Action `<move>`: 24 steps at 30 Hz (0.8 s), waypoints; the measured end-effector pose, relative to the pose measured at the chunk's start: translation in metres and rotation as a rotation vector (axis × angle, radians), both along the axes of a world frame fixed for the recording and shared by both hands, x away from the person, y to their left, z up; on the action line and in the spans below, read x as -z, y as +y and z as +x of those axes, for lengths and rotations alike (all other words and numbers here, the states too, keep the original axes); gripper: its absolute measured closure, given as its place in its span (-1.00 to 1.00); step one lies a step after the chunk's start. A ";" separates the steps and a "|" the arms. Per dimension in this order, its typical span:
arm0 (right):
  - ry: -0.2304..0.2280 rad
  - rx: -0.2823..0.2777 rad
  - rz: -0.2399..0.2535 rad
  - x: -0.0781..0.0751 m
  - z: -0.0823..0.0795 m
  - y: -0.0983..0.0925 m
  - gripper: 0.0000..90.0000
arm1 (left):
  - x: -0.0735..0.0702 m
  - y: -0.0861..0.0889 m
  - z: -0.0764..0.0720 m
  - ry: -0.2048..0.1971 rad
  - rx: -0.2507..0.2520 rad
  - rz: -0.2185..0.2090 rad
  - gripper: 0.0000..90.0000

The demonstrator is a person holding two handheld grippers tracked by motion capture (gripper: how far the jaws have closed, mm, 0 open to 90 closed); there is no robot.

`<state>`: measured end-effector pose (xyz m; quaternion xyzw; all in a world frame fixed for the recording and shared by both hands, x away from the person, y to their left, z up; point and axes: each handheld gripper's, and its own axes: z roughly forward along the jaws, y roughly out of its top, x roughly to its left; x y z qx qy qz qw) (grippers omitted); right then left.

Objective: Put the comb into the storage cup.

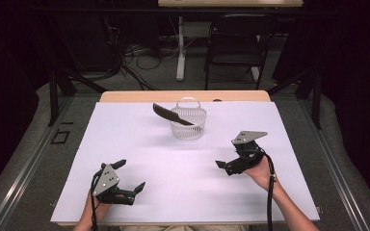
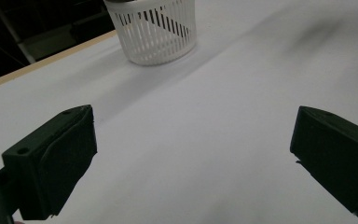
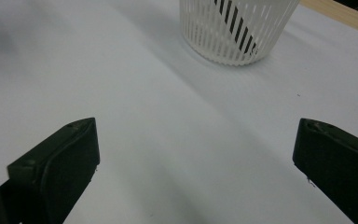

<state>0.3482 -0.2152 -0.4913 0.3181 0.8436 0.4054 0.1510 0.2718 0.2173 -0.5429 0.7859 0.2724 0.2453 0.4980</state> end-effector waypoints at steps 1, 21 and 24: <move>-0.005 -0.001 -0.003 0.001 -0.002 -0.001 -1.00 | 0.000 0.000 0.000 0.000 -0.003 0.001 -0.99; -0.084 0.036 0.023 0.013 -0.036 -0.018 -1.00 | 0.000 0.000 0.000 0.000 -0.002 -0.001 -0.99; -0.091 0.040 0.019 0.017 -0.042 -0.021 -1.00 | 0.000 -0.001 0.000 0.000 -0.002 0.004 -0.99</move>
